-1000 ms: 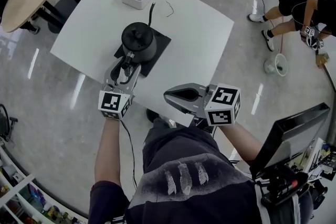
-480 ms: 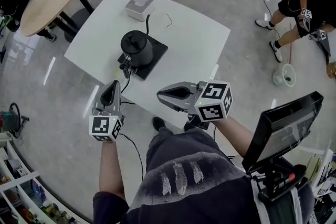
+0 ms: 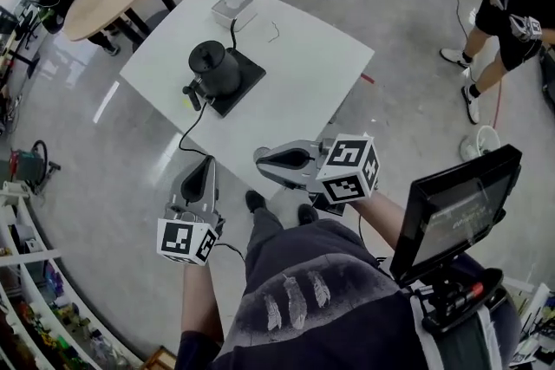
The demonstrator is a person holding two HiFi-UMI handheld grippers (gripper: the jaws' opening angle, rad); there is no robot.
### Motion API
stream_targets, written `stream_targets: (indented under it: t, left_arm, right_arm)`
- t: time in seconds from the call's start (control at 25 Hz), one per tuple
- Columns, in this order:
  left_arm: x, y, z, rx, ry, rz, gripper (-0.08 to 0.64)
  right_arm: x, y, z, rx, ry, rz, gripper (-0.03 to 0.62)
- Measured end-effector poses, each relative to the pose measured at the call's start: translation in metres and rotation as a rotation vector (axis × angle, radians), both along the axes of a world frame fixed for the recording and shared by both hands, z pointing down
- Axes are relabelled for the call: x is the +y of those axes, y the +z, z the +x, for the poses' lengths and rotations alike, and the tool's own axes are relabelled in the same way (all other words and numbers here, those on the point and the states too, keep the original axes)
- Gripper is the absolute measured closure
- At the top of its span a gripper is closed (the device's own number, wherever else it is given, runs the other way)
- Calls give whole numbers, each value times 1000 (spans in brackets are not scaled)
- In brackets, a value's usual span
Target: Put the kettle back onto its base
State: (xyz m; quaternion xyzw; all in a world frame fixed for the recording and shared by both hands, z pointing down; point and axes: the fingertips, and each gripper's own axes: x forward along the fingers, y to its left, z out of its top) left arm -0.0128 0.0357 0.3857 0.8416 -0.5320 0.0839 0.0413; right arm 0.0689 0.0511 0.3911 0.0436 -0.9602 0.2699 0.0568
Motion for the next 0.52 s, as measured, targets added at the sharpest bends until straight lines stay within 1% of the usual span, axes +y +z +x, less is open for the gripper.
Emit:
stream_targets:
  t: [0.08,0.12,0.24,0.32,0.4,0.52]
  left_arm:
    - [18,-6,14,33,-8,-12,557]
    - [27,-8,19,33,-11,-18,558]
    - [48,-9,23,0,-29,-35,557]
    - [61,-4,21,1,-48,-51,557]
    - [73,-1,20,7,-59,-70,557]
    - [92,5,20,-7,-64,-95,557]
  right_arm:
    - [10,1,5,-14,-25,-22,592]
    - [14,1,6,-20,-38,-31,592]
    - [26,0,4,-34,-81,-39,592]
    - [34,0,1,-44,-102,-38,592]
    - [42,-1,-2,-58,-110,-42,592]
    - [57,-1,-5,-87,-113,-64,592]
